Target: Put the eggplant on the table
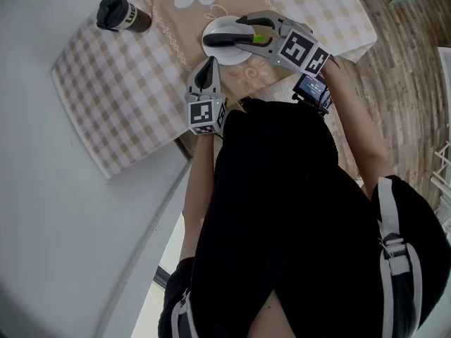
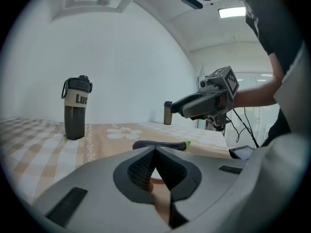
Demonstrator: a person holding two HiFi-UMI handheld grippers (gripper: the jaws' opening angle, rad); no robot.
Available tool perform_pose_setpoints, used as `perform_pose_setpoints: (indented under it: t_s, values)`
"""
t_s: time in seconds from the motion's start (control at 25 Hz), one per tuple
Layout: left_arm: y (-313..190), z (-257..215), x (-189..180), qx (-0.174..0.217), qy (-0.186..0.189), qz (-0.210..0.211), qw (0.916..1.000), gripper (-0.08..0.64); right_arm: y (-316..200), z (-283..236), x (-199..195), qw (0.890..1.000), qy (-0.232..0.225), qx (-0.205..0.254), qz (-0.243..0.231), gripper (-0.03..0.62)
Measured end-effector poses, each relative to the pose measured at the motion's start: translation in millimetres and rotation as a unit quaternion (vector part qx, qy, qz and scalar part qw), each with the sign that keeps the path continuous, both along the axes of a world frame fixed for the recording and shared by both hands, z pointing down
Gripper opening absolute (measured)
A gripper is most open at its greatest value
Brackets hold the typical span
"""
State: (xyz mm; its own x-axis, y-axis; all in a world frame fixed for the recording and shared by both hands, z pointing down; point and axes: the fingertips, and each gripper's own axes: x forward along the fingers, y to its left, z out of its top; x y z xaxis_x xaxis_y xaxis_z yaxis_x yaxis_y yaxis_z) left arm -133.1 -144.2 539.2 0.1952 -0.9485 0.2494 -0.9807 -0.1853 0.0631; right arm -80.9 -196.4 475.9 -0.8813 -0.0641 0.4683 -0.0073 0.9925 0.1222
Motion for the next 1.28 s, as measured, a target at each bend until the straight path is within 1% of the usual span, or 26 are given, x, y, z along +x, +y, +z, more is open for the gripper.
perform_pose_setpoints:
  t_s: [0.2, 0.32, 0.44, 0.48, 0.56, 0.76, 0.84, 0.92, 1.0, 1.12, 1.28]
  values:
    - [-0.2, 0.4, -0.6, -0.001, 0.0, 0.0, 1.0, 0.013, 2.4, -33.2, 4.0, 0.998, -0.052, -0.011, 0.015, 0.216]
    - [-0.4, 1.1, -0.2, -0.003, 0.0, 0.0, 1.0, 0.014, 2.9, -49.8, 8.5, 0.995, -0.089, -0.023, 0.027, 0.216]
    - [-0.7, 1.1, 0.0, -0.004, 0.0, -0.001, 1.0, 0.014, 1.4, -62.9, 13.3, 0.991, -0.123, -0.025, 0.04, 0.216]
    - [-0.7, 1.2, 0.1, -0.004, 0.0, -0.001, 1.0, 0.013, 1.4, -66.3, 14.6, 0.99, -0.133, -0.023, 0.044, 0.216]
    - [-0.2, 2.1, 0.4, -0.005, -0.001, 0.0, 1.0, 0.012, 2.8, -72.7, 17.5, 0.986, -0.155, -0.015, 0.054, 0.186]
    - [-0.2, 5.1, 0.9, -0.001, -0.008, 0.012, 0.9999, 0.013, 8.1, -83.5, 24.0, 0.973, -0.213, 0.002, 0.092, 0.184]
    - [-0.7, 1.8, 0.0, 0.0, -0.004, 0.006, 1.0, 0.014, 10.3, -83.0, 25.5, 0.969, -0.224, 0.008, 0.107, 0.183]
    - [-0.7, -1.5, -0.3, 0.002, -0.001, 0.001, 1.0, 0.014, 11.5, -82.8, 27.3, 0.964, -0.236, 0.013, 0.126, 0.127]
    - [0.7, -2.2, 0.4, 0.004, -0.001, -0.001, 1.0, 0.014, 14.7, -80.1, 27.4, 0.961, -0.239, 0.015, 0.138, 0.127]
    - [1.6, -2.1, -0.1, 0.006, -0.001, -0.001, 1.0, 0.014, 21.4, -70.9, 22.5, 0.962, -0.229, 0.018, 0.149, 0.127]
    - [2.6, -1.0, -0.2, 0.008, -0.003, 0.001, 1.0, 0.014, 28.0, -52.9, 17.2, 0.961, -0.221, 0.002, 0.168, 0.127]
